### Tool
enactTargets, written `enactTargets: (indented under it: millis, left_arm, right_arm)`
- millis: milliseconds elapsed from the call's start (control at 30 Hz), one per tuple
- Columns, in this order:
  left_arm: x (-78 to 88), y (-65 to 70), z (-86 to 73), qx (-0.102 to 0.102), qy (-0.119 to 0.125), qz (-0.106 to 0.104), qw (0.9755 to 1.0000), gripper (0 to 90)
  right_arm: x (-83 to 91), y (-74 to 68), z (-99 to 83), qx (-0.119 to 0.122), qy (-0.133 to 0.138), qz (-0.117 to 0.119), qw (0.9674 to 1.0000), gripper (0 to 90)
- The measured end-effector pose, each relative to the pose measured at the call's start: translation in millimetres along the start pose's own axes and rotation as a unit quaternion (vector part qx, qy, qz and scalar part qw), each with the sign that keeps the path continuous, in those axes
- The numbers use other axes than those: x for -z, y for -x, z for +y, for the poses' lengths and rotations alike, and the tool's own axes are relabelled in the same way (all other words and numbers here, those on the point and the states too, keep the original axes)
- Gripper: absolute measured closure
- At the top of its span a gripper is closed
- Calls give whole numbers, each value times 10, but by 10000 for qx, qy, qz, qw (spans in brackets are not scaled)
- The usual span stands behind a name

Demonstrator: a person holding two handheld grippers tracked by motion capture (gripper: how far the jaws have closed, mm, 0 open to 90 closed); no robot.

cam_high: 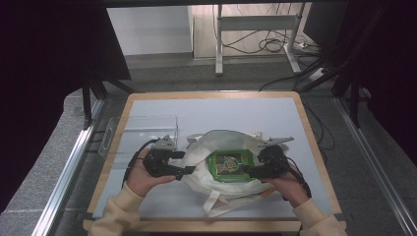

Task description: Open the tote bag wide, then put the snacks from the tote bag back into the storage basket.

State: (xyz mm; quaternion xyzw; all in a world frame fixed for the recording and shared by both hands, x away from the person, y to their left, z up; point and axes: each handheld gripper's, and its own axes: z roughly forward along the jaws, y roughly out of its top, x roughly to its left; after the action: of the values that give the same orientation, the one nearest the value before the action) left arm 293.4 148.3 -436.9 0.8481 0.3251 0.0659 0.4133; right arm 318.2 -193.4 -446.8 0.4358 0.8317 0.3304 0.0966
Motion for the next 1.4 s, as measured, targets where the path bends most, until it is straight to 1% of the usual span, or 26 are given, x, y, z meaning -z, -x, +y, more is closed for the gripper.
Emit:
enactTargets:
  millis: [167,300,367,500,533,600,733,933,1033,1100,1233,1400]
  left_arm:
    - [10,-2,-12,-12,2,6,10000,318]
    - [26,-11,-11,16,41,-10,10000,318]
    - [26,-9,-12,3,32,-18,10000,317]
    - [25,-5,-11,-12,38,-31,10000,316]
    - [29,-9,-11,-11,43,-29,10000,315]
    - [40,-22,-13,-4,65,-24,10000,315]
    - [68,-31,-14,26,103,-16,9999,315]
    - [87,-44,-15,17,131,-37,9999,314]
    - [88,-47,-17,3,128,-48,9999,313]
    - [90,-52,-15,-4,133,-56,9999,312]
    - [107,-59,-8,-30,162,-69,9998,313]
    - [109,-49,-3,-33,163,-96,9998,312]
  right_arm:
    - [-47,-5,25,-128,-72,-85,9999,252]
    - [-70,5,41,-172,-121,-122,9997,251]
    - [-86,17,43,-177,-139,-170,9996,251]
    - [-117,44,45,-262,-208,-235,9992,251]
    - [-124,43,48,-278,-234,-282,9989,251]
    - [-141,31,56,-260,-283,-373,9986,250]
    - [-171,4,91,-285,-366,-419,9980,250]
    - [-217,-50,160,-272,-440,-456,9976,250]
    - [-262,-76,183,-279,-523,-431,9973,250]
    - [-293,-86,196,-277,-586,-445,9969,248]
    - [-361,-78,229,-362,-716,-520,9954,231]
    - [-423,-65,265,-455,-813,-614,9938,214]
